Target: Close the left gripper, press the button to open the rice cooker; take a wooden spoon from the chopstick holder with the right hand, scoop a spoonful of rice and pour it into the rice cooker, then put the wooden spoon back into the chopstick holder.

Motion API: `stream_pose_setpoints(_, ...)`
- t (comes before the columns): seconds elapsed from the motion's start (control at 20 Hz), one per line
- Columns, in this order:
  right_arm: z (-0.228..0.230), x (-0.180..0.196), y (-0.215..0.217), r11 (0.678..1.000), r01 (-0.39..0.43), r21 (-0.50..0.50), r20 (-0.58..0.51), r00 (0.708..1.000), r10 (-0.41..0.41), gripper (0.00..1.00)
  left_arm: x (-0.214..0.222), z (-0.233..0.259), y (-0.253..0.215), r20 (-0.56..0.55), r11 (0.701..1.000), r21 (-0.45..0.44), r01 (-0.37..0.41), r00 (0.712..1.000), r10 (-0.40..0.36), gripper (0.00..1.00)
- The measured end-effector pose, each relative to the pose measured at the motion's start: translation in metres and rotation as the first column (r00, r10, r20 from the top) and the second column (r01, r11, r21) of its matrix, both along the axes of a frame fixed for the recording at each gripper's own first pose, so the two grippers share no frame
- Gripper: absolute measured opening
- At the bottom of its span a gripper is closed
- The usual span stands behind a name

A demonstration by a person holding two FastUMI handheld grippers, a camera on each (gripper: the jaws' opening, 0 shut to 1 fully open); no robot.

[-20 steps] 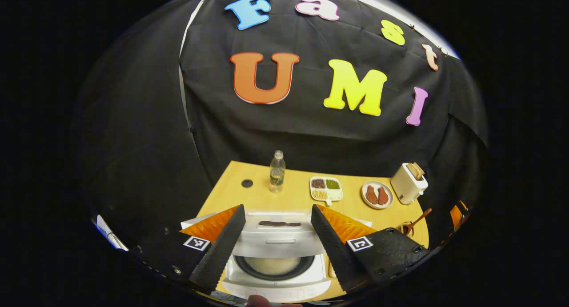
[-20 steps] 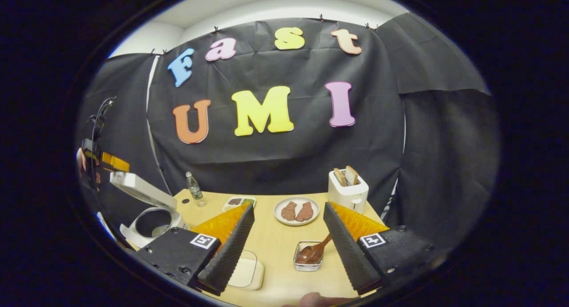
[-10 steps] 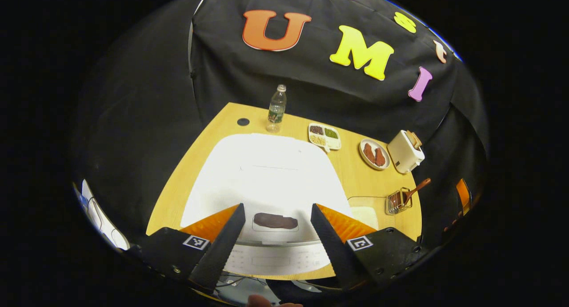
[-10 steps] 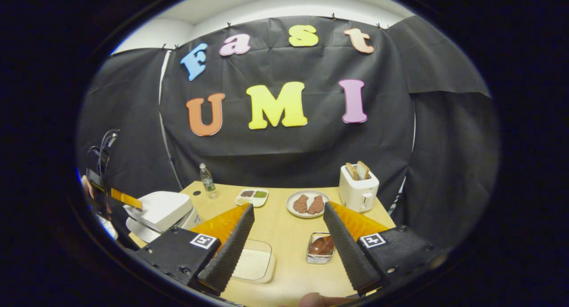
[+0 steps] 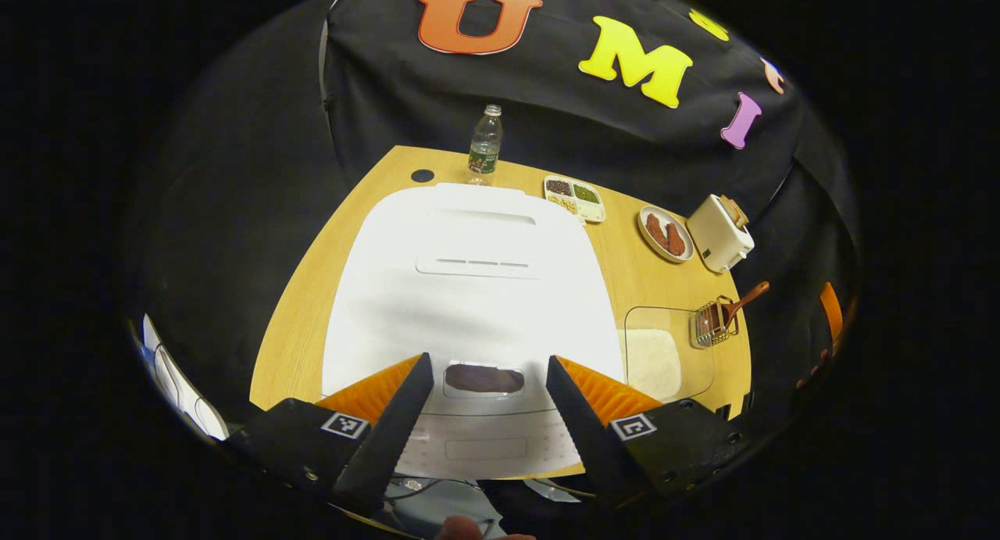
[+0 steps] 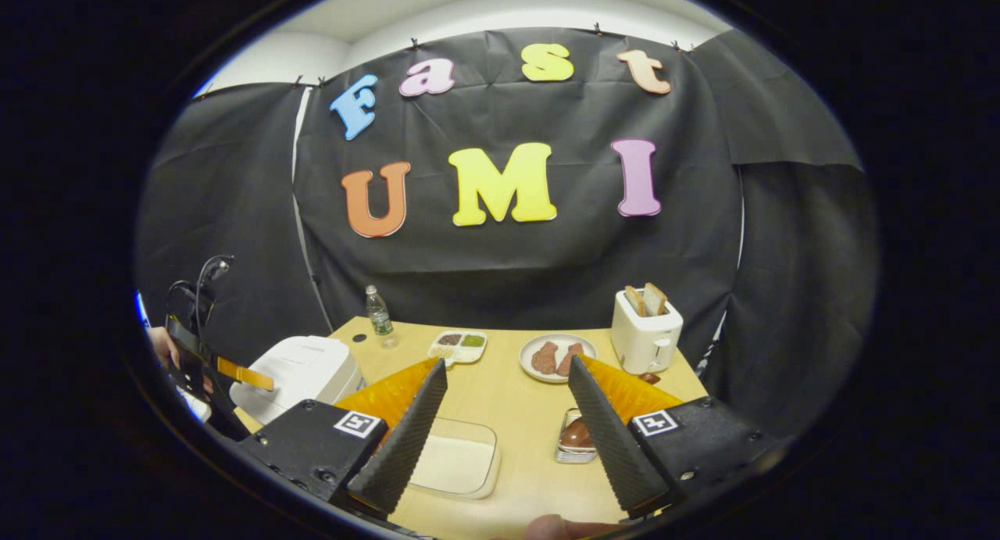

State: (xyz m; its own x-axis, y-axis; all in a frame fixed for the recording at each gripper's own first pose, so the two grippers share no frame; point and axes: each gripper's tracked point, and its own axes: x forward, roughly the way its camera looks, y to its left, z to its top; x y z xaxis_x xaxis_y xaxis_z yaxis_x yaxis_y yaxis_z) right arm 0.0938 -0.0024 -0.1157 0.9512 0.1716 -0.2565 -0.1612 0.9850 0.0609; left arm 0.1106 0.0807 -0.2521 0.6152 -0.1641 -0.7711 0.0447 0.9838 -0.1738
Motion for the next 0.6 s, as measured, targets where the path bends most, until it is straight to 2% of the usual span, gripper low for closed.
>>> stream_pose_setpoints(0.15,-0.007,0.001,0.006,1.0,-0.01,0.011,-0.008,1.0,0.01,1.0,-0.004,-0.01,-0.001,0.02,0.992,0.114,0.055,0.998,-0.057,0.99)
stream_pose_setpoints(0.25,-0.008,0.0,0.01,1.0,-0.016,0.012,-0.011,1.0,0.016,0.96,0.005,-0.003,-0.002,0.07,0.996,0.091,0.008,0.997,-0.015,0.98)
stream_pose_setpoints(0.3,-0.008,-0.001,0.009,1.0,-0.018,0.007,-0.012,1.0,0.018,1.0,0.002,-0.005,-0.005,0.08,0.996,0.09,0.013,0.997,-0.02,0.98)
stream_pose_setpoints(0.45,0.001,0.0,0.008,1.0,-0.022,0.007,0.012,1.0,0.022,1.0,0.009,0.003,-0.003,0.127,0.996,0.093,0.005,0.992,-0.017,0.96)
stream_pose_setpoints(0.5,0.004,0.001,0.006,1.0,-0.021,-0.002,0.021,1.0,0.021,0.96,0.011,0.003,-0.003,0.133,0.996,0.094,-0.001,0.991,-0.011,0.96)
stream_pose_setpoints(0.6,0.008,0.004,0.004,1.0,-0.031,-0.002,0.032,0.999,0.031,1.0,0.014,0.007,-0.003,0.147,0.996,0.064,-0.06,0.988,0.05,0.95)
